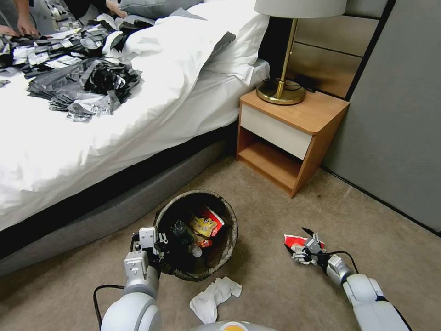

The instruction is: Pick up the trash bin, then pick up the garbage from the floor and place it into the trash bin.

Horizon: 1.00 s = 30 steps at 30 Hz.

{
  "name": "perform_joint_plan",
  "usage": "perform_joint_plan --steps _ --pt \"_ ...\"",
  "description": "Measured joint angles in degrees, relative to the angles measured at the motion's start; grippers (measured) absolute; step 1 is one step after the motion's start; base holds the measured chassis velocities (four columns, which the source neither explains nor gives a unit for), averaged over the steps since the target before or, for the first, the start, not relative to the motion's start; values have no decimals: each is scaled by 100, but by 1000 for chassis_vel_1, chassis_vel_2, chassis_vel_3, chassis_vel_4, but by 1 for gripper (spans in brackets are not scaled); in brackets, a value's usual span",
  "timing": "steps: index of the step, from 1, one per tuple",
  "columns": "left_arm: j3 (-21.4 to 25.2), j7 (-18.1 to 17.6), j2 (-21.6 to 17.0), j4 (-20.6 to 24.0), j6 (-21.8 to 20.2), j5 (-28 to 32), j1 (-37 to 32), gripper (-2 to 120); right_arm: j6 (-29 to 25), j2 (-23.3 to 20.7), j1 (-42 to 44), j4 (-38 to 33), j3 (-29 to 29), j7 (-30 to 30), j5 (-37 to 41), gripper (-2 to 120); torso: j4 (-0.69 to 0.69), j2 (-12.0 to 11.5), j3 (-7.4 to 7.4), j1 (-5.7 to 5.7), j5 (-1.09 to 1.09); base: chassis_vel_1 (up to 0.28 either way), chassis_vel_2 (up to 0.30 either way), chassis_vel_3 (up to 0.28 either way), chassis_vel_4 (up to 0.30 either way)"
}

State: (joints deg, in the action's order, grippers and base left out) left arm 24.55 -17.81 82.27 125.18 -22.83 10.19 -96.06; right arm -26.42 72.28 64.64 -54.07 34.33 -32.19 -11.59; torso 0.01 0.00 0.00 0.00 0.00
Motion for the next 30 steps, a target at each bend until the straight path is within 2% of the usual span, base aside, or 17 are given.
perform_joint_plan --steps 15,17,20,22,24,26,27,30 --pt "-12 -1 0 -2 -3 5 -8 0 -82 145 397 79 15 73 -146 97 -2 0 -1 0 0 0 0 0 0" --pt "-11 -2 -2 11 -2 6 -30 0 -123 142 346 278 91 97 -120 89 -2 0 -1 0 1 0 0 0 0" --pt "-11 -1 -6 22 2 6 -42 0 -144 122 296 408 132 103 -44 84 -4 0 -1 1 2 0 0 0 0" --pt "-8 -2 -16 39 6 6 -53 0 -148 68 280 482 170 139 53 74 -4 0 -1 1 2 0 0 0 0" --pt "-8 -2 -16 39 6 6 -52 0 -147 54 280 486 175 147 73 73 -3 0 -1 0 1 0 0 0 0" --pt "-11 -2 -16 39 7 4 -51 0 -147 18 275 500 181 180 113 61 -1 0 -1 1 0 0 0 0 0" --pt "-11 -2 -16 39 7 4 -51 0 -147 18 275 500 181 180 113 61 -1 0 -1 1 0 0 0 0 0" --pt "-27 -1 -5 41 7 -15 -57 0 -149 -15 242 523 173 203 228 47 0 0 -1 1 -1 0 0 0 0"
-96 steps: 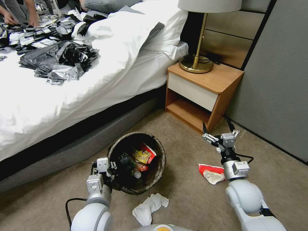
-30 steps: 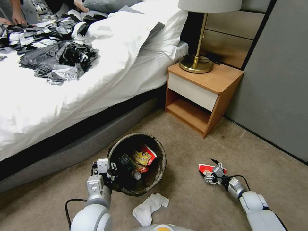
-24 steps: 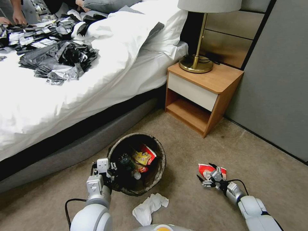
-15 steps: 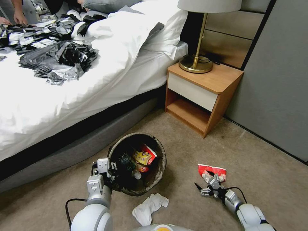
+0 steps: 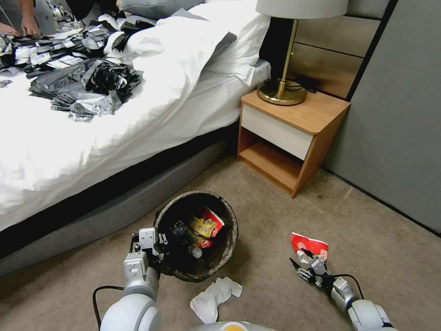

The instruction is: Pick up the trash bin, then pick up the garbage from the floor and place it into the trash bin.

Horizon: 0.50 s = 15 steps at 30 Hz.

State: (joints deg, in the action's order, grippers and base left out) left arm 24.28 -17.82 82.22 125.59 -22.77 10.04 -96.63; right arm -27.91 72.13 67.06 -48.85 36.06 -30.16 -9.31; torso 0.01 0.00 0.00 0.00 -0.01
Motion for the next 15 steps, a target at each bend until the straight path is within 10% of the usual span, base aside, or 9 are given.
perform_joint_plan --steps 15 --pt "-3 1 -10 -38 -18 6 68 0 -53 -22 -149 87 -109 16 114 0 0 0 0 0 1 0 0 0 0"
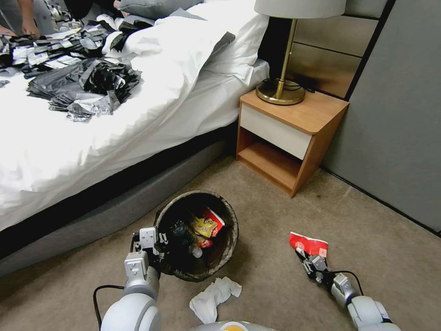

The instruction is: Pick up the trash bin, then pick up the garbage from the floor and place it into the trash bin.

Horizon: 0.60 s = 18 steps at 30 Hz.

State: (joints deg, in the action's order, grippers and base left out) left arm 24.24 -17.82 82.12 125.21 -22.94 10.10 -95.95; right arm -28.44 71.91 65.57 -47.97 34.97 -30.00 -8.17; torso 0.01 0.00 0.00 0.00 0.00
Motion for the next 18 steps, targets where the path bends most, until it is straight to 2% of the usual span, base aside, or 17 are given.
perform_joint_plan --steps 11,14,17,18 --pt "5 1 13 -47 -19 21 38 0 -44 62 -23 -167 -182 320 267 0 -3 0 0 0 2 0 0 0 0" --pt "9 1 16 -47 -19 21 35 0 -78 85 35 -382 -232 469 356 0 -2 -1 0 0 3 0 0 0 0" --pt "14 2 17 -48 -20 21 33 0 -97 98 258 -1006 -302 665 607 0 -2 0 0 0 0 0 0 0 0" --pt "14 2 17 -48 -20 21 33 0 -97 98 258 -1006 -302 665 607 0 -2 0 0 0 0 0 0 0 0"
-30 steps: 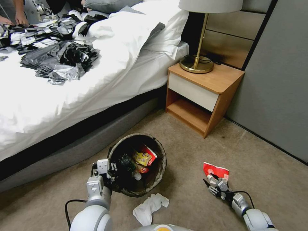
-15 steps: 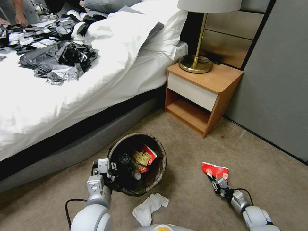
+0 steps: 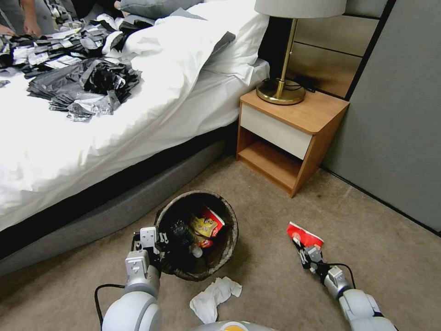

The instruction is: Pick up the trash bin, then pick up the garbage from the floor and place it into the trash bin.

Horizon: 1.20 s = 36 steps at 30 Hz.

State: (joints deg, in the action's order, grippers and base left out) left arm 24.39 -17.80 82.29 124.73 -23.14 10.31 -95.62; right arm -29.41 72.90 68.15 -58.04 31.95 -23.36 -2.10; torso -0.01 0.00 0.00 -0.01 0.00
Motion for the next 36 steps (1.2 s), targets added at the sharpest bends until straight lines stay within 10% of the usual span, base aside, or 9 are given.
perform_joint_plan --steps 18,36 --pt "-58 2 -17 -108 -32 9 9 0 -437 -51 1188 -4782 -1436 -84 1382 0 1 0 0 0 -3 0 0 0 0" --pt "-133 5 17 -100 -42 -28 -2 0 -267 -145 1190 -4912 -2964 270 762 0 1 0 0 1 -1 0 0 0 0"
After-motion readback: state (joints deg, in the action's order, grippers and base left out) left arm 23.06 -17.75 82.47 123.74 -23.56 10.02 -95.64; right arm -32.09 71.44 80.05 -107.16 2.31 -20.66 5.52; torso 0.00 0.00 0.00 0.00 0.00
